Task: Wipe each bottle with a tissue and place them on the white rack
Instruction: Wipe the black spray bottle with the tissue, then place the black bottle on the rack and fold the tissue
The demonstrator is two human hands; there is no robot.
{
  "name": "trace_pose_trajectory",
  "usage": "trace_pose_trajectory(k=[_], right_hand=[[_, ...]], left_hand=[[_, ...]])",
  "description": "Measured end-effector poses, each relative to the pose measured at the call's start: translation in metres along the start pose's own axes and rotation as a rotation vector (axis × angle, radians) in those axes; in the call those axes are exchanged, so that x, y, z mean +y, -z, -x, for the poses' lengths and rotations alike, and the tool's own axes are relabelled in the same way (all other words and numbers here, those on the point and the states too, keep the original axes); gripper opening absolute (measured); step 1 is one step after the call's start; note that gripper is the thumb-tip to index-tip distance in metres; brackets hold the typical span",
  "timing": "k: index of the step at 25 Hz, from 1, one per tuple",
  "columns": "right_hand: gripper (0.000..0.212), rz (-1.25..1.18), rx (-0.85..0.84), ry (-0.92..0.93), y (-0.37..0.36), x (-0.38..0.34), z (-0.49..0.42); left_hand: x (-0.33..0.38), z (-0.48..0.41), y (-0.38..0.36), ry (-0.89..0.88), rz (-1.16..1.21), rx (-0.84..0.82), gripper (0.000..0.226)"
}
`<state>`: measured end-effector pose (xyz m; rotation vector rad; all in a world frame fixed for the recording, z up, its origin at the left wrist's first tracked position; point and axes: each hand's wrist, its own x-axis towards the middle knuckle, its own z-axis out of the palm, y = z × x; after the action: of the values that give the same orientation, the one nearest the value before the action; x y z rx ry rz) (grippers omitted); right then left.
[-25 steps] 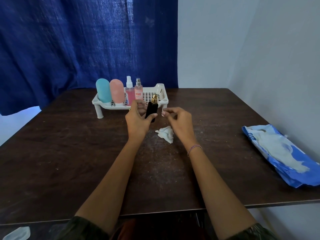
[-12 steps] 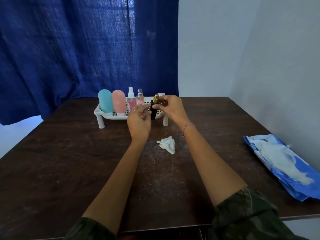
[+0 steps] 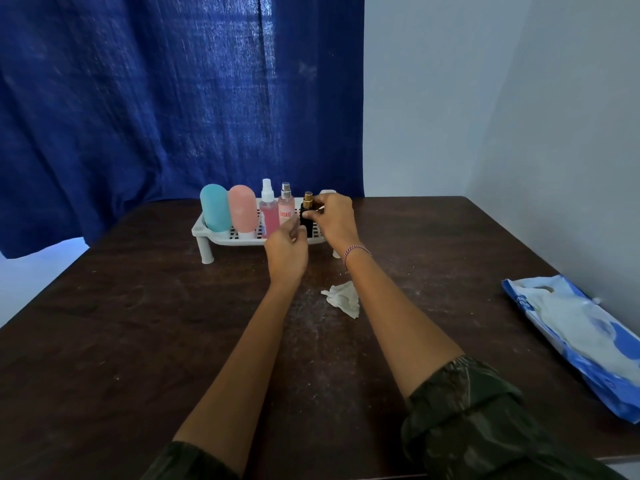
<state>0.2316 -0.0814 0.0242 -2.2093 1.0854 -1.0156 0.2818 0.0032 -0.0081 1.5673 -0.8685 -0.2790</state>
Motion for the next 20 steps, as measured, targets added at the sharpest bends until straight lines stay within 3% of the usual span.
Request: trace_pose_trajectory(k=[20], right_hand=[[0.027, 0.049, -0.02, 0.012, -0.011, 0.002, 0.002]], left_hand=[[0.007, -0.007, 0.0, 0.066, -0.079, -0.03, 0.033]])
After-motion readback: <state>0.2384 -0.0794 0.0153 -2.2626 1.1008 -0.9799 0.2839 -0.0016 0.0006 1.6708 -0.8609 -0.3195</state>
